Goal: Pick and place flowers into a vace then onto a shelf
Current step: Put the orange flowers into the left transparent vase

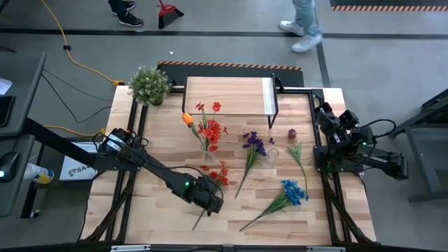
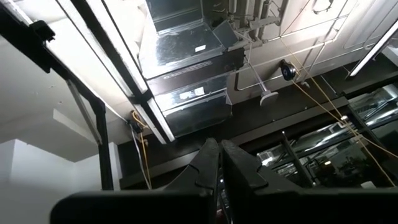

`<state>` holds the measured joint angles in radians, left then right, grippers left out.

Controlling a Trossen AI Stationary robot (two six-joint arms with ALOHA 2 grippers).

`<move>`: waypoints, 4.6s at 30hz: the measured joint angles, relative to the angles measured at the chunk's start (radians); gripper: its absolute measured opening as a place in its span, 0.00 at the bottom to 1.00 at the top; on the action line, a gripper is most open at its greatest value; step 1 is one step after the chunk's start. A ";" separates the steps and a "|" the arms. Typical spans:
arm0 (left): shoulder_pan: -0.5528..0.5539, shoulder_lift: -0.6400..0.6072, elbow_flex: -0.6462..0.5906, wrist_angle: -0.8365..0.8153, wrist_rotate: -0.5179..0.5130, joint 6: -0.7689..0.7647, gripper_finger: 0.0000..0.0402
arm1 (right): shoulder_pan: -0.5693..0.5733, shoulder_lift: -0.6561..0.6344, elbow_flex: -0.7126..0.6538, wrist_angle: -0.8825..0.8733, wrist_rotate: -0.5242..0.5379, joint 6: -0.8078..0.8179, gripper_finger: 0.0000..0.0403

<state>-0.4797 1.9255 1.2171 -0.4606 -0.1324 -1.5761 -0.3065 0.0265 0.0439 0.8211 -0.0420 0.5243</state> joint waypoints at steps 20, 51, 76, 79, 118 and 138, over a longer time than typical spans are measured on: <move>0.004 0.002 0.001 -0.012 0.049 -0.025 0.91 | 0.000 0.000 0.000 0.000 -0.022 0.048 0.03; 0.005 0.069 0.003 -0.058 0.152 -0.026 0.55 | 0.000 0.000 0.000 -0.002 -0.022 0.045 0.03; 0.003 0.081 0.057 -0.177 0.154 -0.029 0.09 | 0.000 0.000 0.000 -0.006 -0.021 0.045 0.03; -0.001 0.087 0.123 -0.253 0.143 -0.027 0.09 | 0.000 0.000 0.000 -0.006 -0.022 0.045 0.03; -0.329 0.088 0.853 -0.883 -1.056 -0.285 0.09 | 0.000 0.000 0.000 -0.013 -0.027 0.045 0.03; -0.318 0.052 0.866 -1.111 -1.442 -0.032 0.09 | 0.000 0.000 0.000 -0.016 -0.040 0.056 0.03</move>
<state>-0.7976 1.9771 2.0829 -1.5721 -1.5739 -1.6084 -0.3068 0.0269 0.0439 0.8051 -0.0818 0.5800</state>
